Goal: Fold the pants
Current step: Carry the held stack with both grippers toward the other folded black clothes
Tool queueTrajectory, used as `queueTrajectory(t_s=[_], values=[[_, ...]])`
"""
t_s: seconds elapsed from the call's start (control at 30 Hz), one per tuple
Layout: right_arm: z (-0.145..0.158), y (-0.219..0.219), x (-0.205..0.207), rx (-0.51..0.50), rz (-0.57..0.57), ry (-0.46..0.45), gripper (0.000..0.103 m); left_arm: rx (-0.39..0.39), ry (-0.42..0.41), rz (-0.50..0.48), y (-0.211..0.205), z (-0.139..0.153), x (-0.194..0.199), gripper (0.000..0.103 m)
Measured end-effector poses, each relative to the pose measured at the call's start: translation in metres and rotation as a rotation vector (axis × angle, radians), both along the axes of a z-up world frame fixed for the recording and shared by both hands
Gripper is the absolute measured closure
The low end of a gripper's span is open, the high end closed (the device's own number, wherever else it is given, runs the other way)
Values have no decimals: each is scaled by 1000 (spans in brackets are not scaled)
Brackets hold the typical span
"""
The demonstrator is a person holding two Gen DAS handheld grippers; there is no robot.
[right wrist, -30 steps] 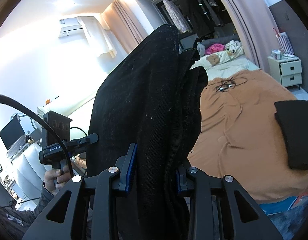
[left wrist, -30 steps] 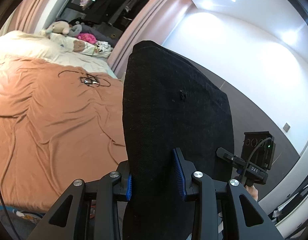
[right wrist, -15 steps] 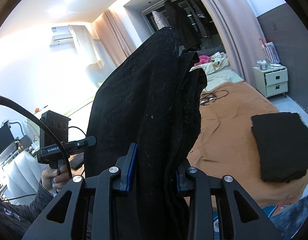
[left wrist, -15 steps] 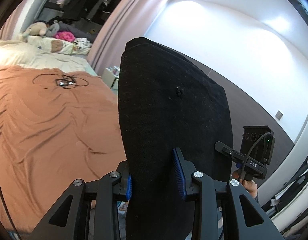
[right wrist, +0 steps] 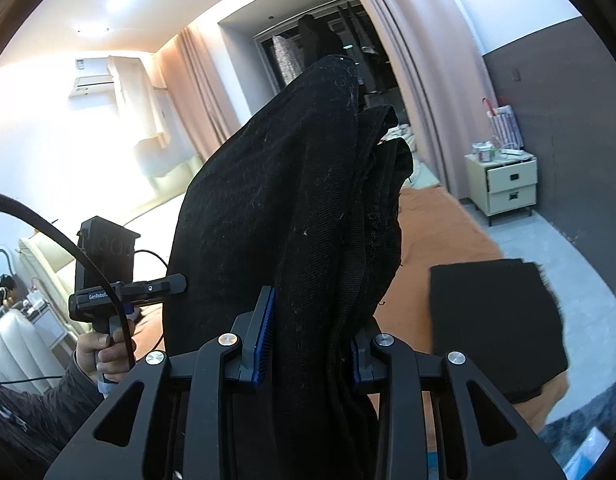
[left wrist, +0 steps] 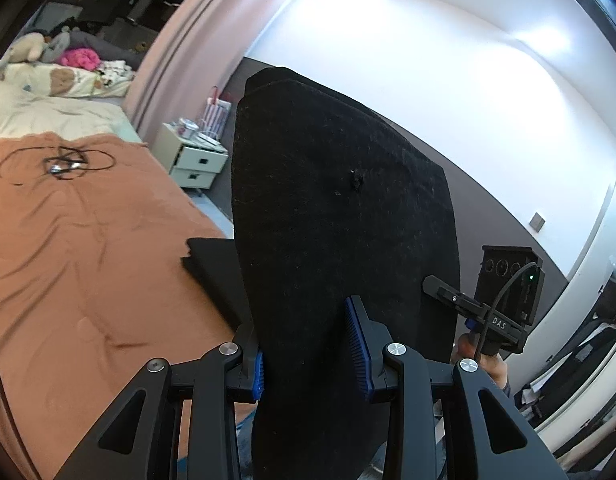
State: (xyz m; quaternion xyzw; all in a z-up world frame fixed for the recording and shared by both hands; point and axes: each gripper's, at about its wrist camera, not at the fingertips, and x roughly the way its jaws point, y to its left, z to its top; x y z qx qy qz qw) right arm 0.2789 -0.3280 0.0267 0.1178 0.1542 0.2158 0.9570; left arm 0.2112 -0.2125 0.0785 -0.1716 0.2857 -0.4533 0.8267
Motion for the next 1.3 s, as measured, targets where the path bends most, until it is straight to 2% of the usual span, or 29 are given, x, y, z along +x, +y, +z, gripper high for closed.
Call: queueTrajectory(t_s=[0.27,0.63,0.77,1.3], values=[[15,-2,-7,-52,-30,5,75,-25,19,-60,-43,-5,27,67],[37,12,-6,-113,-58,87,76,-75,101,-84,-81,-23,89,67],[43,12,-4,-119,-68,128,76,-90,138,-94,-97,-35,113,67],[20,-8,18,-88,-79,334,76,-84,303,-142,-175,-116,214,67]])
